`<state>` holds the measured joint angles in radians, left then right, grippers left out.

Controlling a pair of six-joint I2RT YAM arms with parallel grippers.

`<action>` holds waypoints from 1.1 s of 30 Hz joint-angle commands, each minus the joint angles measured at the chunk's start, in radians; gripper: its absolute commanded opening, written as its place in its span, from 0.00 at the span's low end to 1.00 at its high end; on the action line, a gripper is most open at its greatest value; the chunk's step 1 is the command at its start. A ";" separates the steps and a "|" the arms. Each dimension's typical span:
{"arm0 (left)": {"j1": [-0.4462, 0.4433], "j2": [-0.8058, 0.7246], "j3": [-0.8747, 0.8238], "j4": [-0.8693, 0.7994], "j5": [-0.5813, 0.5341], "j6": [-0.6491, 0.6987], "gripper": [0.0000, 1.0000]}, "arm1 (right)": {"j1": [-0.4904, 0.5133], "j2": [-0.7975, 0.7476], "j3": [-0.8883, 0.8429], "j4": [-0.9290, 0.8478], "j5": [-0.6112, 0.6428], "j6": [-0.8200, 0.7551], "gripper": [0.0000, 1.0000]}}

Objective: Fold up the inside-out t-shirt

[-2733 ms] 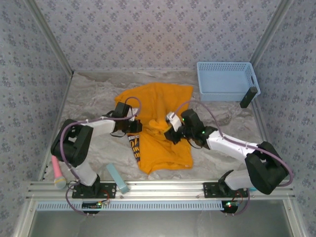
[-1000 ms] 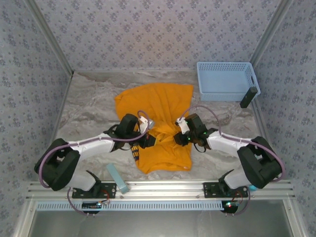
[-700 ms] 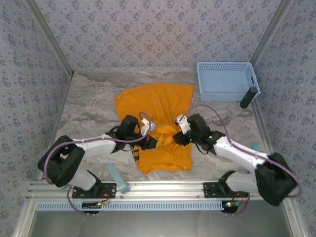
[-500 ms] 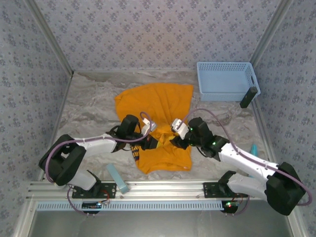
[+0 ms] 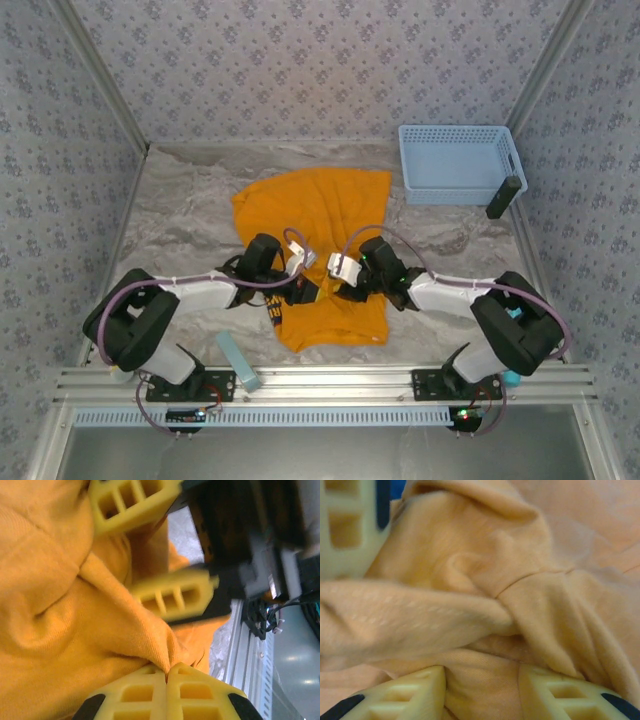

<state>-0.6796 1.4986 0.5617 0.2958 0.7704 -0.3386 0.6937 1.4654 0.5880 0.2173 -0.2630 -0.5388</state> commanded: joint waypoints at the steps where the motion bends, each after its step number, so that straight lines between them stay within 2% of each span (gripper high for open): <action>1: 0.016 0.009 -0.043 0.047 0.008 0.002 0.07 | -0.020 0.013 0.021 0.042 -0.065 -0.096 0.10; 2: 0.027 0.005 -0.048 0.041 -0.007 -0.005 0.08 | -0.018 0.001 0.007 0.030 -0.104 -0.141 0.02; 3: 0.042 -0.004 -0.049 0.016 -0.041 -0.018 0.08 | -0.008 -0.021 -0.010 0.010 -0.137 -0.190 0.00; 6: 0.121 -0.023 -0.045 -0.088 -0.164 -0.100 0.14 | 0.035 -0.078 -0.050 -0.060 -0.167 -0.332 0.00; 8: 0.169 -0.030 -0.070 -0.064 -0.180 -0.158 0.15 | 0.064 -0.110 -0.076 -0.107 -0.159 -0.453 0.00; 11: 0.215 -0.028 -0.070 -0.108 -0.243 -0.193 0.25 | 0.111 -0.160 -0.111 -0.124 -0.138 -0.578 0.00; 14: 0.232 -0.028 -0.038 -0.185 -0.242 -0.187 0.33 | 0.133 -0.188 -0.111 -0.196 -0.116 -0.663 0.00; 16: 0.229 -0.032 -0.020 -0.196 -0.187 -0.179 0.39 | 0.153 -0.181 -0.105 -0.232 -0.111 -0.713 0.00; 17: 0.225 -0.034 -0.012 -0.197 -0.155 -0.173 0.40 | 0.173 -0.174 -0.105 -0.233 -0.095 -0.722 0.05; 19: 0.199 -0.056 0.021 -0.240 -0.105 -0.126 0.41 | 0.194 -0.160 -0.102 -0.238 -0.066 -0.725 0.22; 23: 0.090 -0.154 0.084 -0.391 -0.164 0.007 0.43 | 0.160 -0.216 -0.097 -0.230 -0.145 -0.662 0.29; 28: 0.017 -0.241 0.106 -0.474 -0.276 0.061 0.47 | 0.054 -0.319 -0.109 -0.152 -0.281 -0.526 0.34; 31: -0.044 -0.218 0.134 -0.526 -0.407 0.090 0.49 | -0.003 -0.299 -0.095 -0.110 -0.295 -0.463 0.35; 33: -0.068 -0.174 0.151 -0.530 -0.420 0.105 0.51 | -0.013 -0.265 -0.081 -0.101 -0.293 -0.449 0.35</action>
<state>-0.7174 1.2823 0.6785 -0.1497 0.4419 -0.2932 0.6922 1.1675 0.4870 0.0887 -0.5034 -1.0634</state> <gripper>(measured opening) 0.503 0.350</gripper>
